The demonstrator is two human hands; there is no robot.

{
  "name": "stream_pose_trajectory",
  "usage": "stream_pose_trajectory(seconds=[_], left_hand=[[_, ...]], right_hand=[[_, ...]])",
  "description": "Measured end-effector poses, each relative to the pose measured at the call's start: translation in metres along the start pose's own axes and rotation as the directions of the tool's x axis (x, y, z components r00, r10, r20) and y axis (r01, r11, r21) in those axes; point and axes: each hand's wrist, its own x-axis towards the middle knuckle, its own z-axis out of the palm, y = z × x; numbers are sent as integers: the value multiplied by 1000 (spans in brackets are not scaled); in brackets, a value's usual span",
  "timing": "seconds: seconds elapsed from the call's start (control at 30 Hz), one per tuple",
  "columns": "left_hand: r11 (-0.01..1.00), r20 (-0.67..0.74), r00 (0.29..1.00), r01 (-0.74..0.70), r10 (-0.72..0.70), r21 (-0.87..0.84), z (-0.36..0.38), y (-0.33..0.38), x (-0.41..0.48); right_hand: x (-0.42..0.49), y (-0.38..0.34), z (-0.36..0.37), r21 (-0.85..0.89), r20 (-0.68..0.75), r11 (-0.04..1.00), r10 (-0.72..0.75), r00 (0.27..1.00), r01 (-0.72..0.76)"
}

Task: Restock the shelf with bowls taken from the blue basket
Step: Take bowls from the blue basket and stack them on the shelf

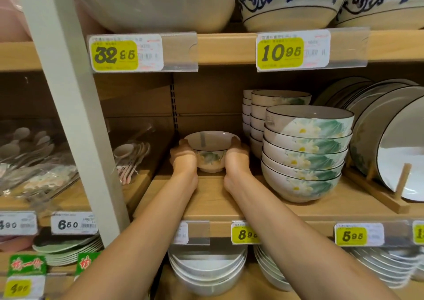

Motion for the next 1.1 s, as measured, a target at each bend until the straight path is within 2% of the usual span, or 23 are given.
stream_pose_trajectory(seconds=[0.07, 0.23, 0.33, 0.47, 0.57, 0.7, 1.1], left_hand=[[998, 19, 998, -61, 60, 33, 4, -5, -7], [998, -62, 997, 47, -49, -30, 20, 7, 19], [999, -10, 1000, -4, 4, -36, 26, 2, 31], [999, 135, 991, 4, 1, -37, 30, -2, 45], [999, 235, 972, 7, 2, -38, 32, -6, 54], [996, 292, 956, 39, -13, -84, 39, -8, 68], [991, 248, 969, 49, -16, -128, 61, -15, 108]], right_hand=[[1, -2, 6, -38, -7, 999, -3, 1000, 3], [14, -14, 23, -27, 20, 998, 60, 998, -60], [22, -13, 27, -53, 34, 998, 24, 999, -22], [33, -11, 31, -128, 23, 990, -48, 999, 51], [49, -7, 33, -108, 36, 987, -120, 992, 123], [67, -2, 39, -94, 38, 988, -121, 992, 124], [98, 6, 62, -103, 13, 981, -162, 987, 163]])
